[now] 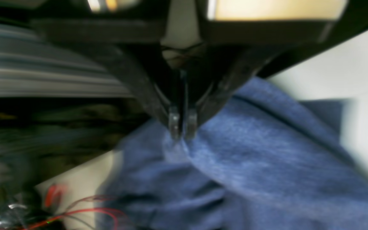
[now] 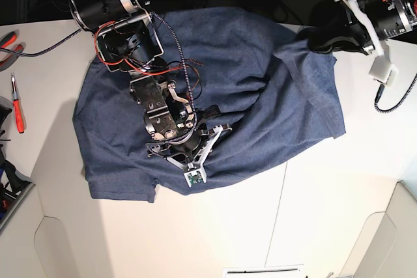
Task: Layout the t-shirt on the table in an organized manner, then fold the t-shirt properly
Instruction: 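Pull the held shirt edge with the left gripper away from the right gripper, then release the edge and move the left gripper back onto the shirt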
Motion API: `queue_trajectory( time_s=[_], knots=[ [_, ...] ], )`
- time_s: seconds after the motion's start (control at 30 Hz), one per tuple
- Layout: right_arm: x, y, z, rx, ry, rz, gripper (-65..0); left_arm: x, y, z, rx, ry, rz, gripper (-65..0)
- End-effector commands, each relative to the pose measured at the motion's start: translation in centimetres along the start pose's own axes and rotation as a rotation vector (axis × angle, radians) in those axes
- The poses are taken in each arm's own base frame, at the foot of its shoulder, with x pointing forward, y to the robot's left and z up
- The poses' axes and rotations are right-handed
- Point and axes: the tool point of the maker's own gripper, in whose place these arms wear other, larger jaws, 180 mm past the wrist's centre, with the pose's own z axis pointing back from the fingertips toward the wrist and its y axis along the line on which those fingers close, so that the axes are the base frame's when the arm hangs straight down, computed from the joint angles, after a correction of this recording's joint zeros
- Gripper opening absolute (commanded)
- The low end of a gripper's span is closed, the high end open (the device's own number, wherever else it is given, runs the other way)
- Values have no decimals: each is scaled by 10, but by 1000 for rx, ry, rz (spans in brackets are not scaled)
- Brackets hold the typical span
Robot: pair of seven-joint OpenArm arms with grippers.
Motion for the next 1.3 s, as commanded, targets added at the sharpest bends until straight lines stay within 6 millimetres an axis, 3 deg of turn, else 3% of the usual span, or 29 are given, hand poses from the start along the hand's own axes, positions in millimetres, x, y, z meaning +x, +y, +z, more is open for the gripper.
queue_trajectory(
  time_s=[0.0,0.07,0.1,0.3,0.43,0.53,0.67,0.8,0.9,1.07,1.27],
  knots=[
    [6,-2,0,-11,9,6,-580,8,3,4,22,-24,-31,-493],
    [6,-2,0,-11,9,6,-580,13,17,8,92,-41,-60,-378],
    [6,-2,0,-11,9,6,-580,18,24,11,124,-59,-73,-368],
    [6,-2,0,-11,9,6,-580,78,72,45,379,-287,-204,-368],
    [6,-2,0,-10,9,6,-580,123,104,49,475,-439,-197,-369],
    [6,-2,0,-11,9,6,-580,138,138,26,474,-414,-149,-369],
    [6,-2,0,-11,9,6,-580,150,183,-25,422,-331,-68,-369],
    [6,-2,0,-10,9,6,-580,158,205,-78,349,-244,41,-369],
    [6,-2,0,-11,9,6,-580,160,204,-108,300,-173,62,-368],
    [6,-2,0,-11,9,6,-580,154,182,-142,230,-51,-33,-368],
    [6,-2,0,-11,9,6,-580,121,160,-174,207,117,-194,-330]
  ],
)
